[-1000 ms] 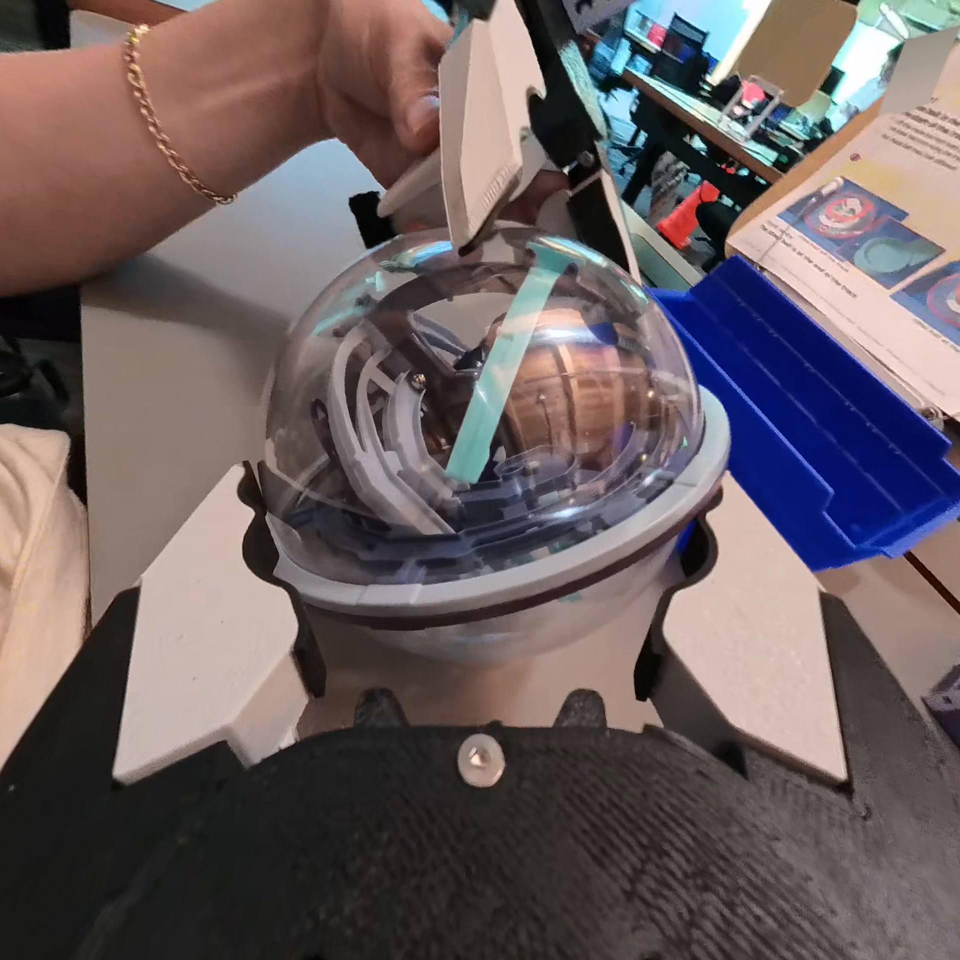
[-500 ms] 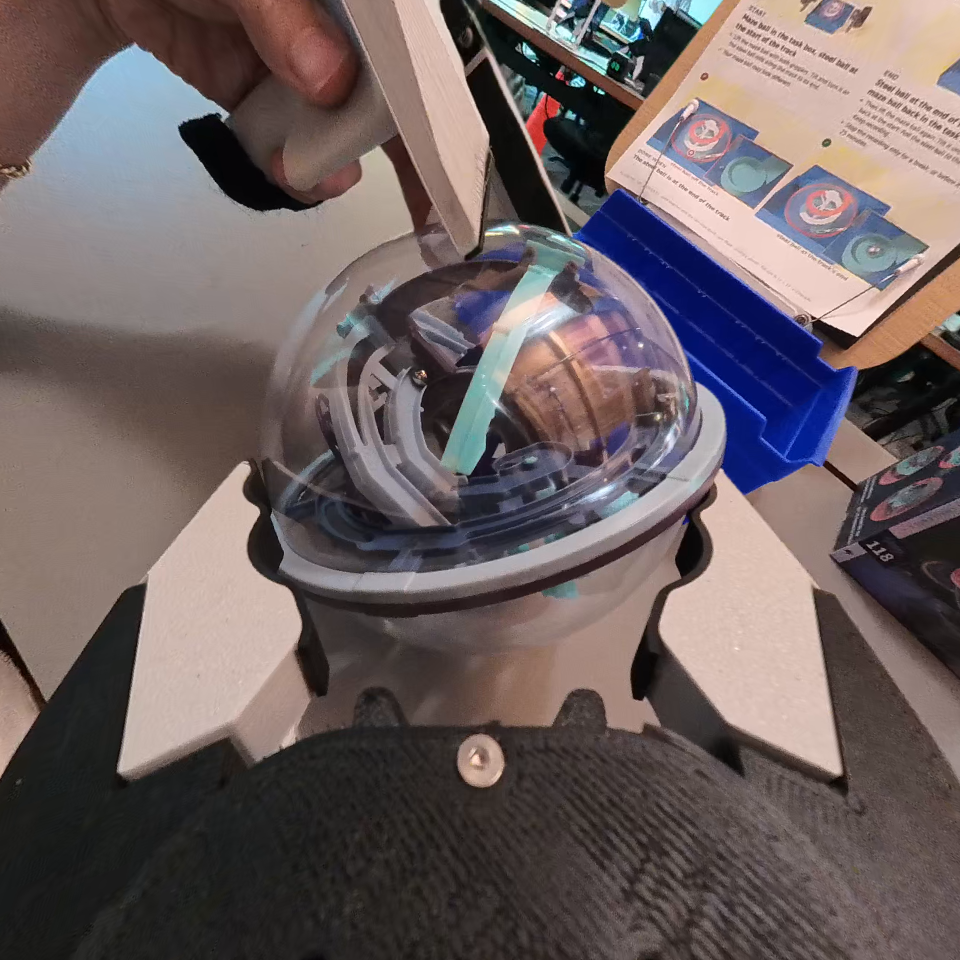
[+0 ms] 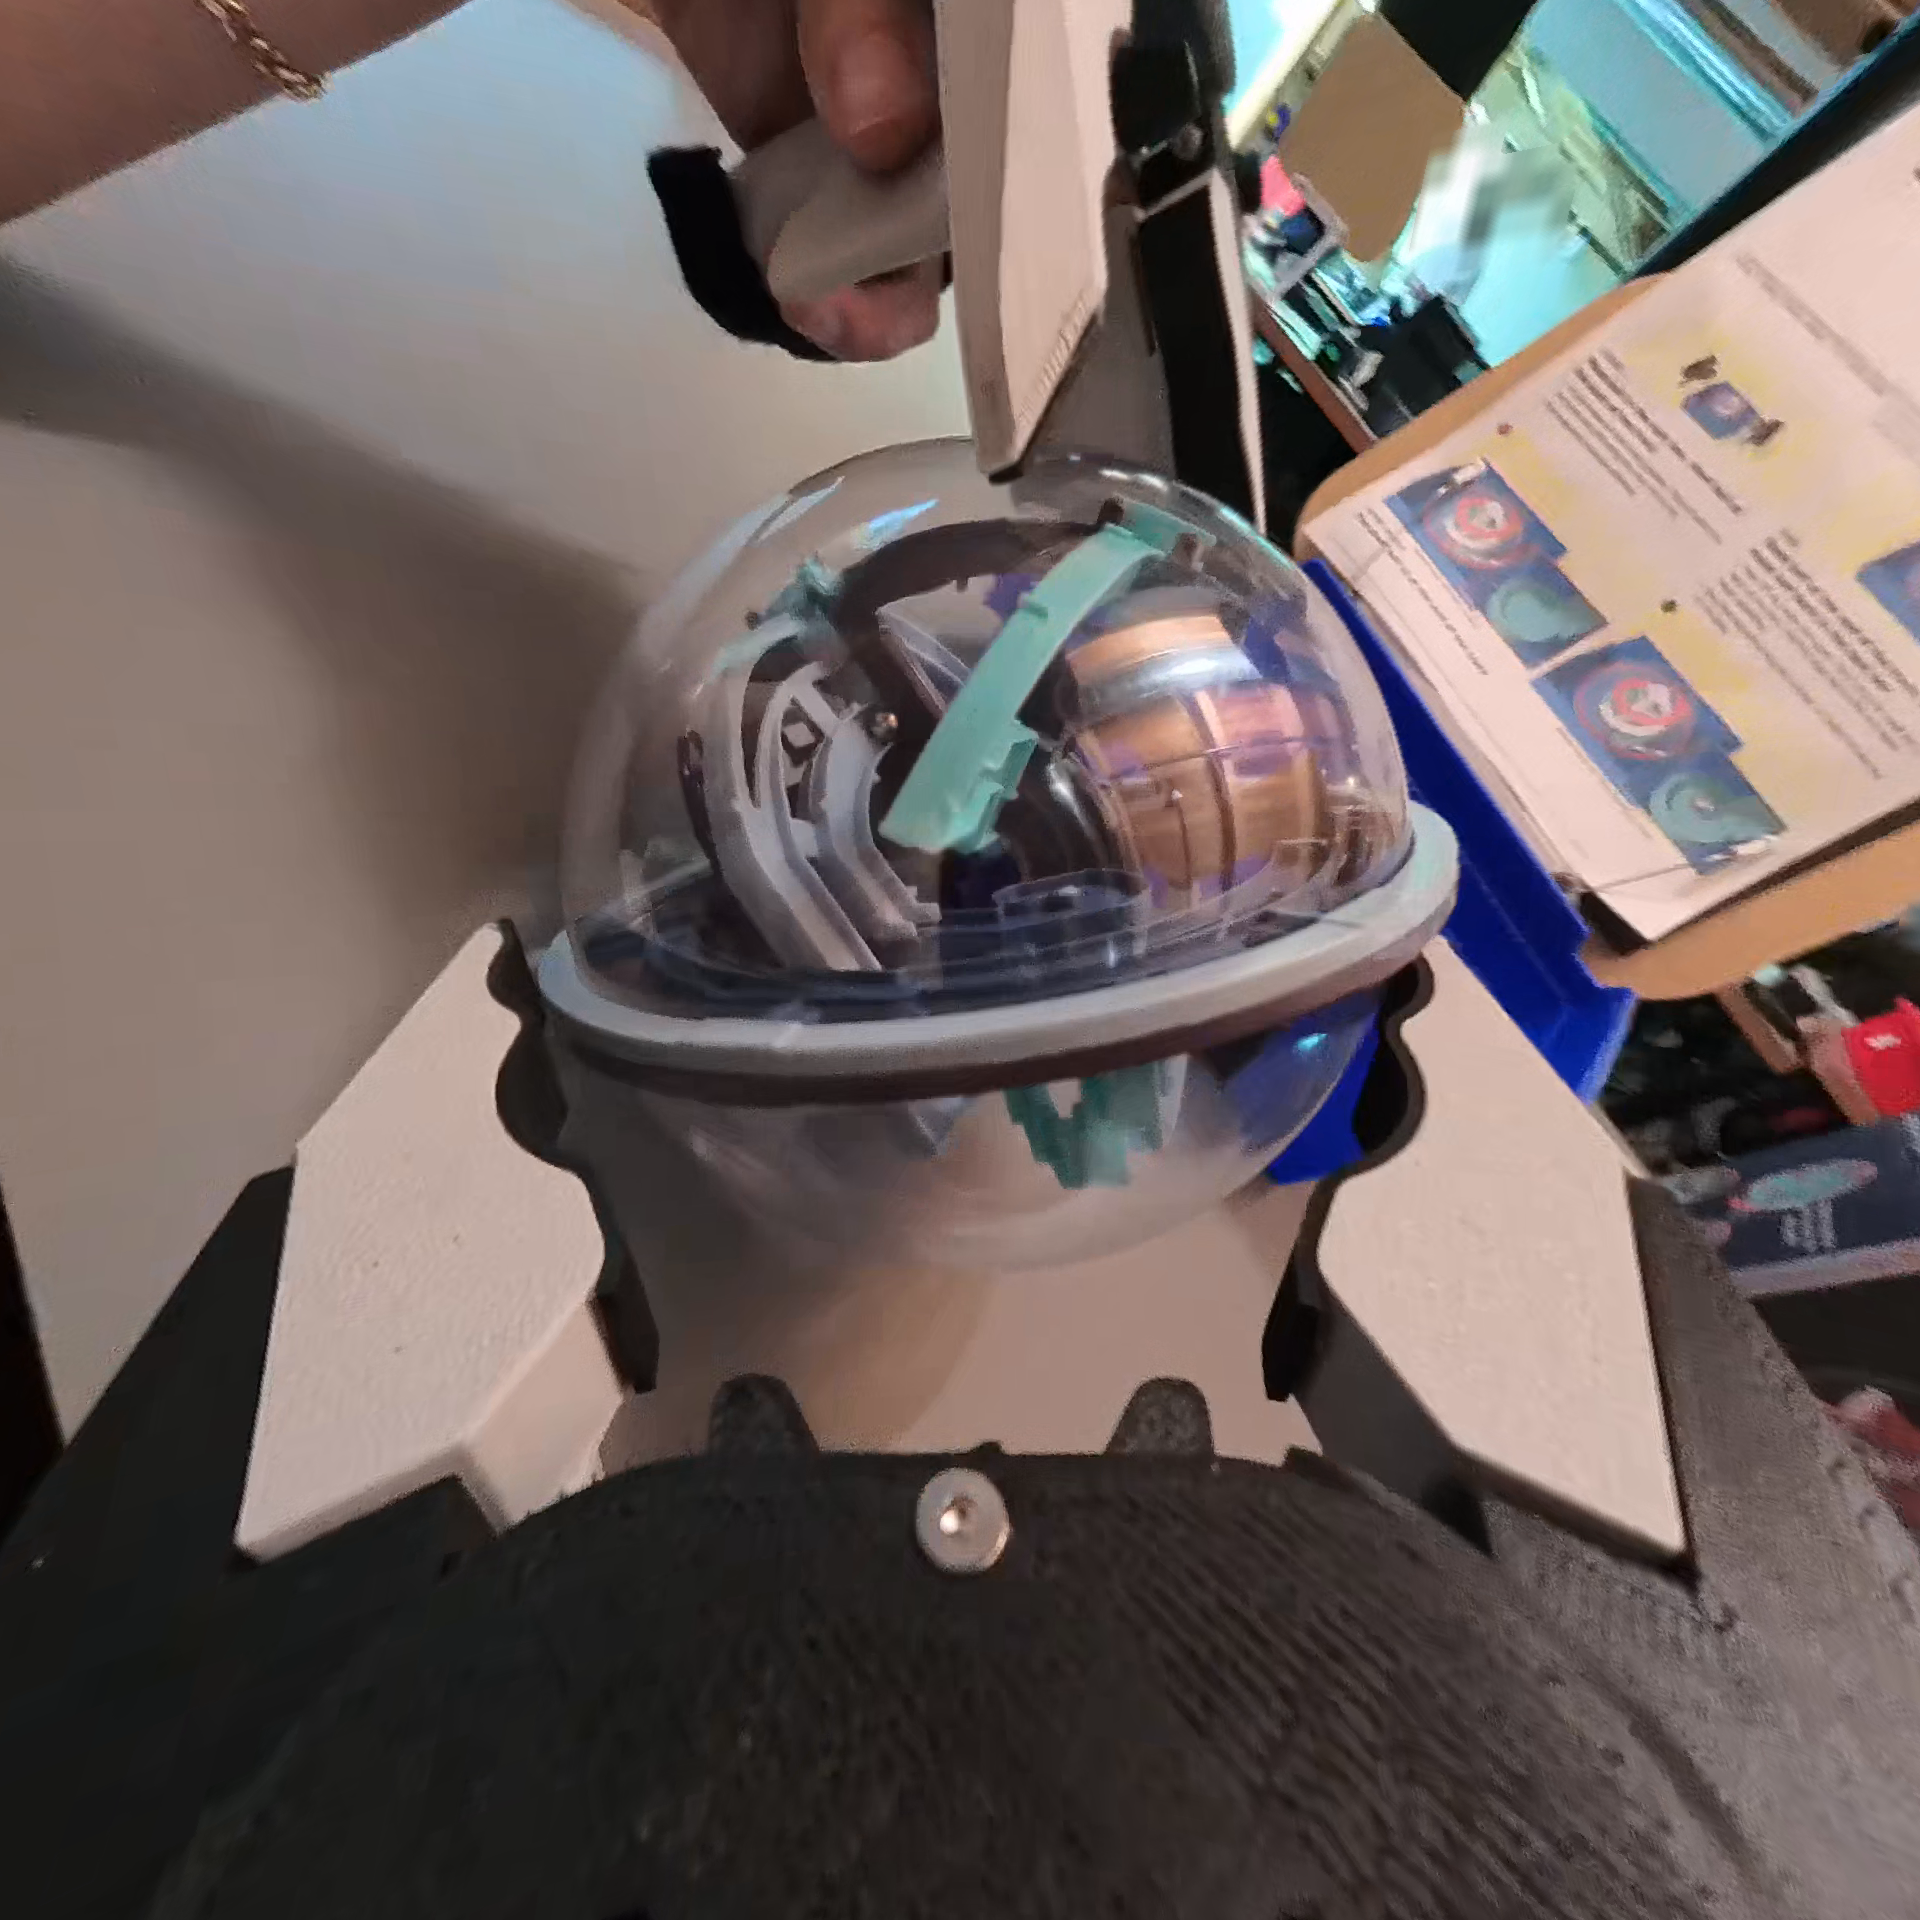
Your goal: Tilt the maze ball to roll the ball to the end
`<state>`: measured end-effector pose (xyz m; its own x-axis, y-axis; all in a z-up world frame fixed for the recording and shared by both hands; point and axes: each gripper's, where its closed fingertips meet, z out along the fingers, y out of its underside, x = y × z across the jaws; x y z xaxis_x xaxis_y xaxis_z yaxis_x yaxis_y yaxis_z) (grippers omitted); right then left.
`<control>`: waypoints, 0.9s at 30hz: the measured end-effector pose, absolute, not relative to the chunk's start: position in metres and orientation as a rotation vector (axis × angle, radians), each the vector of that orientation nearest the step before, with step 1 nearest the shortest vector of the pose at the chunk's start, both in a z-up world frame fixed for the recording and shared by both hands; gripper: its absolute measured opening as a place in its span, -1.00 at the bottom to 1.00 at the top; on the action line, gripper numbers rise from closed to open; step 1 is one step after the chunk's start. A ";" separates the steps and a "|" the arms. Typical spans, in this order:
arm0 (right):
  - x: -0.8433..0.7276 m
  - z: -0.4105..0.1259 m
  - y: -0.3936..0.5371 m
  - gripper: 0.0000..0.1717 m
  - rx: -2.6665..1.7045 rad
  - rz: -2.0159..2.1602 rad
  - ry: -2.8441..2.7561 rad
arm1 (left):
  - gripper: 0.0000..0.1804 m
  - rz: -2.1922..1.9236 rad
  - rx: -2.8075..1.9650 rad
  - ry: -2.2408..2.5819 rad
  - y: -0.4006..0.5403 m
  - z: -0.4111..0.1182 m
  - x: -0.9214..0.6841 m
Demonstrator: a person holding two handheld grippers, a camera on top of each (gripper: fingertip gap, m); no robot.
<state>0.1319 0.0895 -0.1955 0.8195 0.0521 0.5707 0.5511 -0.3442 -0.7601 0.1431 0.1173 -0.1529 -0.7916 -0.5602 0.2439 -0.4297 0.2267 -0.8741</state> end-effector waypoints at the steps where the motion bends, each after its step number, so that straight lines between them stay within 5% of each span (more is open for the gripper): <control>1: 0.134 -0.197 0.089 0.80 -1.878 -0.499 -0.462 | 0.10 -1.614 -0.936 2.353 0.117 -0.152 0.144; 10: 0.135 -0.195 0.097 0.83 -1.831 -0.398 -0.496 | 0.13 -1.589 -0.865 2.323 0.113 -0.150 0.146; 15: 0.149 -0.206 0.100 0.83 -1.887 -0.643 -0.486 | 0.38 -1.491 -0.958 2.339 0.113 -0.163 0.155; 27: 0.148 -0.193 0.108 0.72 -1.865 -0.521 -0.365 | 0.38 -1.550 -1.105 2.296 0.123 -0.164 0.163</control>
<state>0.1481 0.1076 -0.1927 0.8553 0.0004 0.5181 0.4870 -0.3418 -0.8038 0.1630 0.1231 -0.1640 -0.7146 -0.6492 0.2605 -0.4842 0.1903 -0.8540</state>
